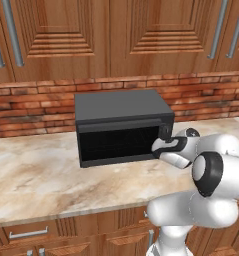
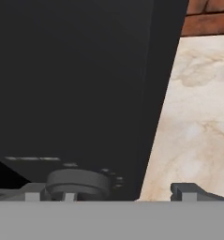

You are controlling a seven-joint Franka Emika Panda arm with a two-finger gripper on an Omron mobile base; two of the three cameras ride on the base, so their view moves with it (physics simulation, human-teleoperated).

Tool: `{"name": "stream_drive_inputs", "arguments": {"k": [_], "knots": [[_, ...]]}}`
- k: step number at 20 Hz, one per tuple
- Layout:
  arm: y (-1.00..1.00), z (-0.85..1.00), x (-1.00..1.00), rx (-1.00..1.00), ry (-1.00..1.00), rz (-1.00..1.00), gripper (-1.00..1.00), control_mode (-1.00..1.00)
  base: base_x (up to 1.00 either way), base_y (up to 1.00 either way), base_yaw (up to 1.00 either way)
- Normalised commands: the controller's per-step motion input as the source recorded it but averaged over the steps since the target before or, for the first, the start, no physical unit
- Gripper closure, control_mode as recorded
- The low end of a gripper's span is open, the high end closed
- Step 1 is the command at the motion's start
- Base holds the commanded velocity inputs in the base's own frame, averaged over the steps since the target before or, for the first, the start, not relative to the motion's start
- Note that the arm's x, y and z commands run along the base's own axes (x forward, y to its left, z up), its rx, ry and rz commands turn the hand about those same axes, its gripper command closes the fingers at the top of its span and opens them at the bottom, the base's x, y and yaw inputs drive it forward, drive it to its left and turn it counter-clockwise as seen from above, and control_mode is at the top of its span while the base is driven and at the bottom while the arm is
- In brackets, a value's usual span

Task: Pick up the bagel from the plate, place it on the toaster oven rack, close the door, and set the timer.

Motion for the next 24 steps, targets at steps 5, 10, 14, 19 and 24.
{"name": "stream_drive_inputs", "arguments": {"k": [5, 10, 14, 19, 24], "knots": [[0.00, -0.04, 0.27, 0.00, 0.00, 0.00, -1.00, -1.00, 0.00, 0.00, 0.00], [-0.03, -0.02, 0.18, 0.00, 0.00, 0.00, -1.00, -1.00, 0.00, 0.00, 0.00], [-0.28, 0.00, 0.02, 0.01, -0.02, -0.02, -1.00, -1.00, 0.00, 0.00, 0.00], [-0.41, 0.00, 0.00, 0.03, -0.05, -0.06, -1.00, -1.00, 0.00, 0.00, 0.00], [-0.52, 0.00, 0.00, 0.05, -0.04, -0.08, -1.00, -1.00, 0.00, 0.00, 0.00]]}}
